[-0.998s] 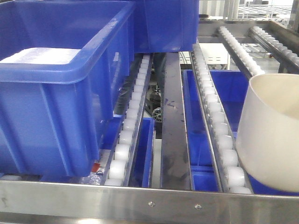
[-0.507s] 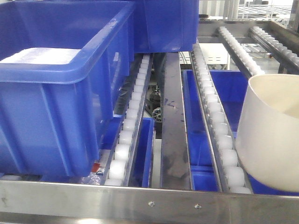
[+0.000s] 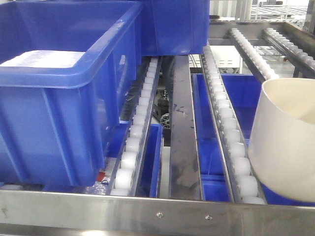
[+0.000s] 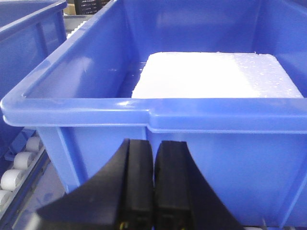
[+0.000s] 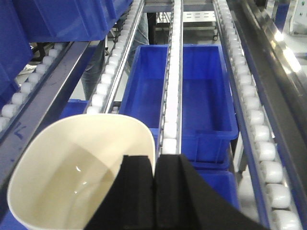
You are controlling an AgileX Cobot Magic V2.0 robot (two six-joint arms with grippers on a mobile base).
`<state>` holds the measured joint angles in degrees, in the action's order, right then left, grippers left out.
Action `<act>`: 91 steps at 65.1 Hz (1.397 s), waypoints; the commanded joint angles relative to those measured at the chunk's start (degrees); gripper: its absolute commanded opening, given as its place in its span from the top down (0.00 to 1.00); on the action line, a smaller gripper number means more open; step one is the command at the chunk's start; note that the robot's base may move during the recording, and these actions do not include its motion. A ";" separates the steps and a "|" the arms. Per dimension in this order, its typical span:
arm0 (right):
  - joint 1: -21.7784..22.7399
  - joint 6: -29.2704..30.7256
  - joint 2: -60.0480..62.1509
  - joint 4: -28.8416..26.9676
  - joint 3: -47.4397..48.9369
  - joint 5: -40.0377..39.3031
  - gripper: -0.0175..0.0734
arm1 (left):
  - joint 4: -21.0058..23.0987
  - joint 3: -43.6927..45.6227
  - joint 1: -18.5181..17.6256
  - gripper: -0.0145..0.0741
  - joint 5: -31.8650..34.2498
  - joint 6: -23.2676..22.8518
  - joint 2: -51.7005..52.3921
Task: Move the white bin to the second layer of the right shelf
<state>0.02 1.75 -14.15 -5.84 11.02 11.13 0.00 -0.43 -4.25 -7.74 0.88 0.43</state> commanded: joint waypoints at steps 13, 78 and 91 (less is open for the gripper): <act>0.03 5.49 7.08 0.85 -4.37 -9.75 0.75 | 0.00 -2.11 -0.33 0.74 4.98 -0.17 0.92; 0.03 2.58 15.89 1.22 -11.83 -12.12 0.75 | 0.00 -2.11 -0.33 0.74 4.98 -0.17 0.92; 0.03 2.58 15.89 1.22 -11.83 -12.12 0.75 | 0.00 -2.11 -0.33 0.74 4.98 -0.17 0.92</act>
<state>0.02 4.47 0.58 -5.02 -1.74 4.34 0.00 -0.43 -4.25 -7.65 0.88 0.43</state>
